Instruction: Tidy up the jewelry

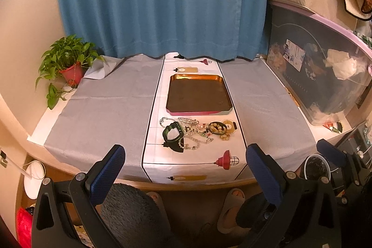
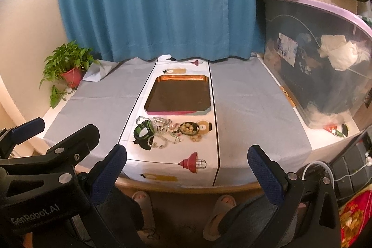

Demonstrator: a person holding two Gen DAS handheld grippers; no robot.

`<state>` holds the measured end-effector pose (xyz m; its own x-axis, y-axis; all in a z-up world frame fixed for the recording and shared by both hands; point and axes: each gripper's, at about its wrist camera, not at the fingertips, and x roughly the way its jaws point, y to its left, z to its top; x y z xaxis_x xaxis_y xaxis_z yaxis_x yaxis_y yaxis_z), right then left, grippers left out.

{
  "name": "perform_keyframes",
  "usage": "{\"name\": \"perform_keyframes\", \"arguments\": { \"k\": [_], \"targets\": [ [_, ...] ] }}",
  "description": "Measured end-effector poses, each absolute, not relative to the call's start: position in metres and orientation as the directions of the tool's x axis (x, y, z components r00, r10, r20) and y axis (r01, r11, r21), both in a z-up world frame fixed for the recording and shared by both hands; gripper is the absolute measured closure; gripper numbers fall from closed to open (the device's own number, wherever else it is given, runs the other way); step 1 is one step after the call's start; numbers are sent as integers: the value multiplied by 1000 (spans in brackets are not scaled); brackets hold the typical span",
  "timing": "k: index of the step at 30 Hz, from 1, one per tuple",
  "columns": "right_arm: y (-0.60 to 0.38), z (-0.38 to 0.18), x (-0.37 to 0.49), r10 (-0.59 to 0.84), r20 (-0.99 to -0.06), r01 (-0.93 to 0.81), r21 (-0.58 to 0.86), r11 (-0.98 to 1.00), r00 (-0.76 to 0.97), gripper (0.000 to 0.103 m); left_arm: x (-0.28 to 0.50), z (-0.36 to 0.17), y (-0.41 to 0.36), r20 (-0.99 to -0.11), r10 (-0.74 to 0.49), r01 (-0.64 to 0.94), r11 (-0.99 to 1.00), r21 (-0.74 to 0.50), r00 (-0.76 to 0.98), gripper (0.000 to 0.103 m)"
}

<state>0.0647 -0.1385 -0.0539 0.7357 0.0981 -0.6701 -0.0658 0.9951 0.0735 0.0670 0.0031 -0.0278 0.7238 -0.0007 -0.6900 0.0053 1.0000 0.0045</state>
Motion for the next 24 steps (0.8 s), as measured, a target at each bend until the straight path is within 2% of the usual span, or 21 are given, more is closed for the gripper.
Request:
{"name": "perform_keyframes", "arguments": {
  "k": [24],
  "targets": [
    [-138, -55, 64, 133, -686, -84, 105, 991, 715, 0, 61, -30, 1, -685, 11, 3, 1000, 20, 729, 0]
  ]
}}
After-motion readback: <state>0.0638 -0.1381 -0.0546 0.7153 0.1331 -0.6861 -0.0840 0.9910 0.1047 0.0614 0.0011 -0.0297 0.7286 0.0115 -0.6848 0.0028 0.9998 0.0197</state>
